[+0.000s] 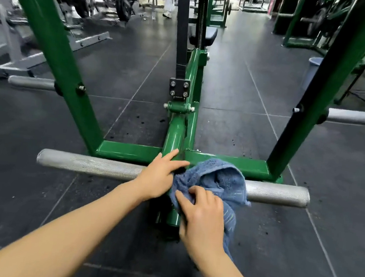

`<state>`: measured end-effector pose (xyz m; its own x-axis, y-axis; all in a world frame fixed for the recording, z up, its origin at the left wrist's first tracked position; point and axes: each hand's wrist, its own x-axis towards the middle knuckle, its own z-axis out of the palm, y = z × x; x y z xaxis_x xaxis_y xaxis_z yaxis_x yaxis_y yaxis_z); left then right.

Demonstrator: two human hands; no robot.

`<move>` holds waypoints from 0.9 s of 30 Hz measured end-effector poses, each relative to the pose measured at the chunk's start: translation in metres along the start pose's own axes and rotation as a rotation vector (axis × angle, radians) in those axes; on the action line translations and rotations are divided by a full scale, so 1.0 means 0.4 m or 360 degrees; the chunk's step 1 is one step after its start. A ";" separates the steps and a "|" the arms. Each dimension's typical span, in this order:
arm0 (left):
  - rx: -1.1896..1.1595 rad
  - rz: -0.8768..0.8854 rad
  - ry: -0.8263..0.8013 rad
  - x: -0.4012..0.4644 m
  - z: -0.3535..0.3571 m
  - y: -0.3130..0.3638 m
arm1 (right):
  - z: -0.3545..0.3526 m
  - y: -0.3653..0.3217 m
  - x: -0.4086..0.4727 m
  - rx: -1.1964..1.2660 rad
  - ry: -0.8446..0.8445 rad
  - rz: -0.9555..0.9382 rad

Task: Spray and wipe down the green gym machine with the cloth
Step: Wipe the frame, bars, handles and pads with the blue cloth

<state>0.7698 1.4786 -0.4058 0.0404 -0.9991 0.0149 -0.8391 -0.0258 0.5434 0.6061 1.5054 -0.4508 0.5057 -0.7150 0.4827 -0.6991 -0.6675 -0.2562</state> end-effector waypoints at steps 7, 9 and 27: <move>-0.0003 -0.0074 0.0148 -0.009 0.025 0.010 | 0.067 -0.034 -0.019 0.0178 0.0203 0.0305; 0.0027 -0.0105 0.0144 -0.010 0.027 0.015 | 0.088 -0.027 -0.055 0.0218 0.0122 0.0379; 0.0646 -0.0018 0.0214 -0.021 0.057 0.034 | 0.108 -0.073 -0.010 0.1512 0.0065 0.1448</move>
<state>0.7456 1.4858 -0.4176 0.0986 -0.9860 0.1345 -0.9826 -0.0751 0.1700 0.6465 1.5186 -0.4814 0.0186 -0.9879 -0.1537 -0.1451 0.1494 -0.9781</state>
